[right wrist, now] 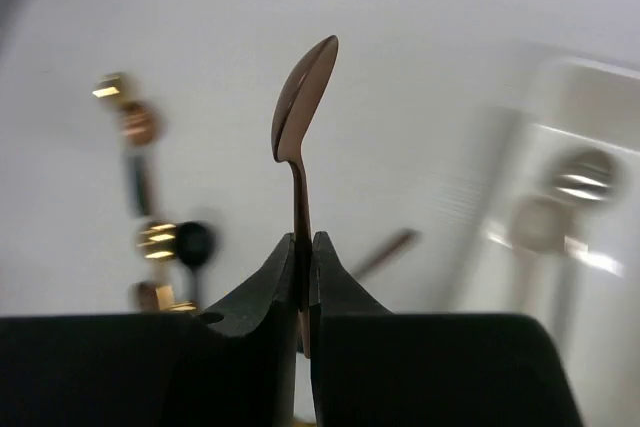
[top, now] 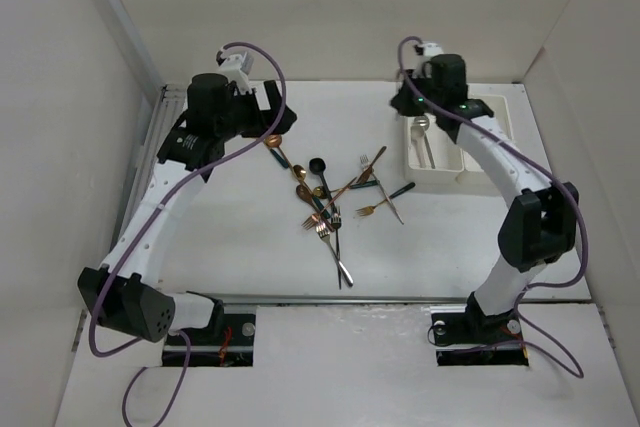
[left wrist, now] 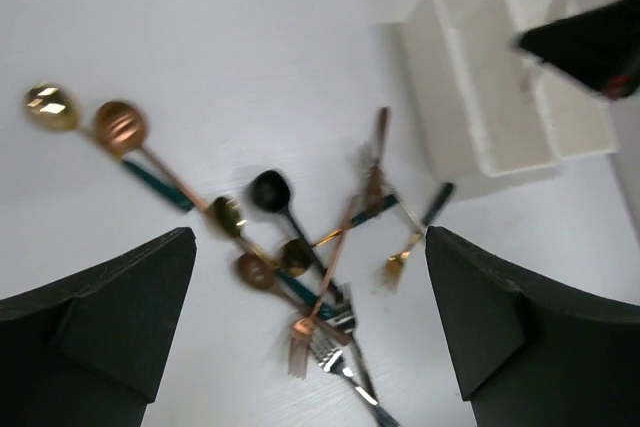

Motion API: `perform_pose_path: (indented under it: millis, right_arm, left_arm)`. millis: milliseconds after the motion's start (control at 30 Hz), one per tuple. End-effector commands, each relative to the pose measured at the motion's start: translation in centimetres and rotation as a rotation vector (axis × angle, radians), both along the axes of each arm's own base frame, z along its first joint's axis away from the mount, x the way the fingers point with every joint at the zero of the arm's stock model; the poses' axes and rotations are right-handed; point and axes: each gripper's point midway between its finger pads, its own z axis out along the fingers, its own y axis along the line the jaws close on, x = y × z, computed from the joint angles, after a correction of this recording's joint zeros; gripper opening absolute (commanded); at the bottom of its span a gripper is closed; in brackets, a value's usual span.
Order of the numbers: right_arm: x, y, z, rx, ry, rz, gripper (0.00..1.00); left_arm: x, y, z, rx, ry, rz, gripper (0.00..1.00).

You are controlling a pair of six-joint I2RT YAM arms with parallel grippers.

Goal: Sort the eating utensils into containers

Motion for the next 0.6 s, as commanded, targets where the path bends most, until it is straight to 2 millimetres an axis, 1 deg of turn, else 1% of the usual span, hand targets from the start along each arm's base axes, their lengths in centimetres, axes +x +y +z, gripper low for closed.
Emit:
perform_pose_path:
  millis: [0, 33, 67, 100, 133, 167, 200, 233, 267, 333, 367, 400, 433, 467, 500, 533, 567]
  right_arm:
    - [1.3, -11.0, -3.1, -0.269, 0.073, -0.264, 0.00]
    - [1.3, -12.4, -6.1, -0.322, 0.165, -0.284, 0.00]
    - [1.6, -13.6, -7.1, -0.350, 0.197, -0.302, 0.00]
    - [2.2, -15.4, -7.4, -0.366, 0.216, -0.348, 0.00]
    - [2.4, -16.1, -8.3, -0.379, 0.244, -0.362, 0.00]
    - [2.4, -16.1, -10.5, -0.402, 0.292, -0.348, 0.00]
    - [2.8, -17.0, -10.9, -0.417, 0.298, -0.363, 0.00]
    - [3.1, -16.9, -11.1, -0.417, 0.300, -0.363, 0.00]
    - [3.1, -17.0, -12.7, -0.439, 0.335, -0.348, 0.00]
    - [3.4, -16.8, -13.3, -0.439, 0.357, -0.335, 0.00]
    - [3.2, -16.6, -14.1, -0.436, 0.378, -0.320, 0.09]
    - [3.0, -16.6, -14.8, -0.442, 0.398, -0.316, 0.16]
    - [3.0, -16.3, -14.8, -0.432, 0.399, -0.305, 0.26]
    - [3.0, -16.3, -14.8, -0.432, 0.399, -0.304, 0.53]
    - [2.7, -16.3, -13.7, -0.428, 0.386, -0.307, 0.64]
    - [2.7, -16.5, -12.7, -0.428, 0.365, -0.318, 0.72]
    - [2.3, -16.6, -12.3, -0.432, 0.349, -0.314, 0.78]
  left_arm:
    - [0.3, 6.1, -3.9, 0.182, 0.062, 0.262, 0.99]
    - [0.1, 6.8, -5.1, 0.225, 0.083, 0.276, 0.99]
    - [-0.2, 8.4, -7.0, 0.275, 0.131, 0.334, 0.99]
    - [-0.3, 8.8, -8.4, 0.302, 0.171, 0.344, 0.99]
    - [-0.7, 8.9, -9.2, 0.313, 0.194, 0.341, 0.99]
    - [-0.9, 9.0, -10.3, 0.338, 0.224, 0.330, 0.99]
    - [-1.5, 9.3, -11.4, 0.343, 0.251, 0.327, 0.99]
    - [-1.7, 9.1, -11.5, 0.330, 0.240, 0.317, 0.99]
    - [-1.7, 9.5, -11.4, 0.323, 0.228, 0.330, 0.99]
    - [-1.8, 9.5, -11.2, 0.325, 0.201, 0.315, 0.99]
    - [-1.8, 9.8, -11.2, 0.334, 0.200, 0.331, 0.99]
    - [-1.6, 10.3, -10.7, 0.333, 0.181, 0.343, 0.99]
    - [-1.5, 10.8, -10.7, 0.337, 0.181, 0.361, 0.99]
    - [-1.3, 11.2, -10.6, 0.333, 0.175, 0.376, 0.99]
    - [-1.4, 11.3, -10.2, 0.336, 0.163, 0.373, 0.99]
    - [-1.4, 11.3, -10.2, 0.336, 0.163, 0.373, 0.99]
    - [-1.5, 11.6, -10.7, 0.340, 0.174, 0.380, 0.99]
